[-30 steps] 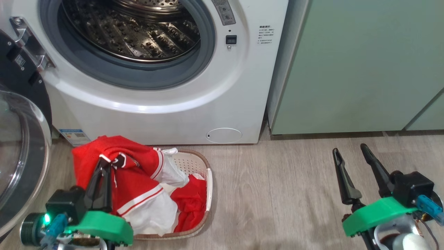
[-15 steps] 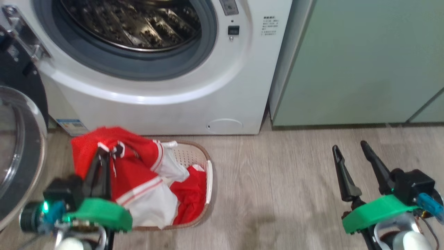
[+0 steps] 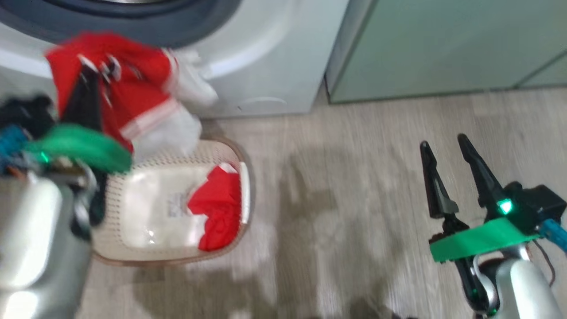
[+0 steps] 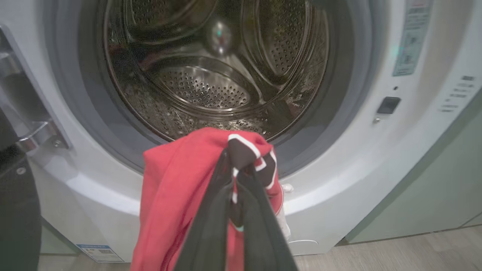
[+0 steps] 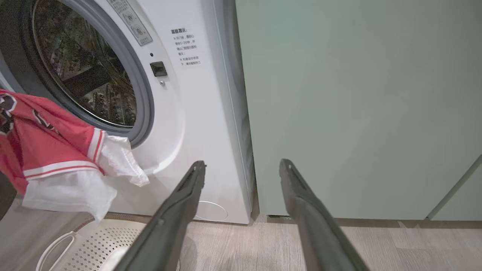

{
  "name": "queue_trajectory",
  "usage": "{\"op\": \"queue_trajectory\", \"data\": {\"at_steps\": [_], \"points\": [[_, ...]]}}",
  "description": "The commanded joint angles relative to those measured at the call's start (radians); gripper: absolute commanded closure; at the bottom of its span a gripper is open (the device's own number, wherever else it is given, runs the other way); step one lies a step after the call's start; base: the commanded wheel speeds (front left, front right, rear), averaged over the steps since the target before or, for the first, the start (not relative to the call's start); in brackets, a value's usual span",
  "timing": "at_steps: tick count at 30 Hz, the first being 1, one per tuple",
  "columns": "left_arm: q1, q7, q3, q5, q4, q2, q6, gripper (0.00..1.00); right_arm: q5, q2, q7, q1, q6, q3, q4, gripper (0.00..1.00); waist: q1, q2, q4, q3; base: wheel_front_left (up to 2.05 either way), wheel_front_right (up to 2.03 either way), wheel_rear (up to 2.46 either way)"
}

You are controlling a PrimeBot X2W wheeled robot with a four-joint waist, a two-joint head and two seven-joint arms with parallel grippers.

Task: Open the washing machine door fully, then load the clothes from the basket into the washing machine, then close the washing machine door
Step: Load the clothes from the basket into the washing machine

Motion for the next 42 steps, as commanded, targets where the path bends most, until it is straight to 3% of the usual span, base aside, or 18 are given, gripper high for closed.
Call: {"op": "queue_trajectory", "data": {"at_steps": [1,10,15,27,34,42], "points": [[-0.068,0.006,0.05,-0.01,-0.017,0.044,-0.008,1.0,0.007,-0.007,-0.015,-0.032,0.0,0.026,-0.028,0.0,-0.0002,0.0,-0.055,0.072,0.0,0.0,0.0],[-0.395,0.2,0.07,-0.078,0.215,0.146,-0.105,1.0,0.065,-0.007,-0.101,-0.115,0.0,0.067,0.043,0.0,-0.0002,0.0,-0.156,0.222,0.0,0.0,0.0],[-0.555,0.339,0.057,-0.089,0.307,0.201,-0.134,1.0,0.099,-0.007,-0.133,-0.153,0.0,0.1,0.083,0.0,-0.0002,0.0,-0.199,0.285,0.0,0.0,0.0],[-0.829,0.545,0.037,-0.048,0.398,0.348,-0.148,1.0,0.176,-0.007,-0.153,-0.22,0.0,0.166,0.119,0.0,-0.0002,0.0,-0.306,0.4,0.0,0.0,0.0],[-0.939,0.496,0.054,-0.014,0.403,0.405,-0.135,1.0,0.194,-0.007,-0.154,-0.23,0.0,0.18,0.102,0.0,-0.0002,0.0,-0.35,0.445,0.0,0.0,0.0],[-1.048,0.233,0.06,0.056,0.439,0.43,-0.132,1.0,0.209,-0.007,-0.154,-0.232,0.0,0.186,0.085,0.0,-0.0002,0.0,-0.368,0.475,0.0,0.0,0.0]]}}
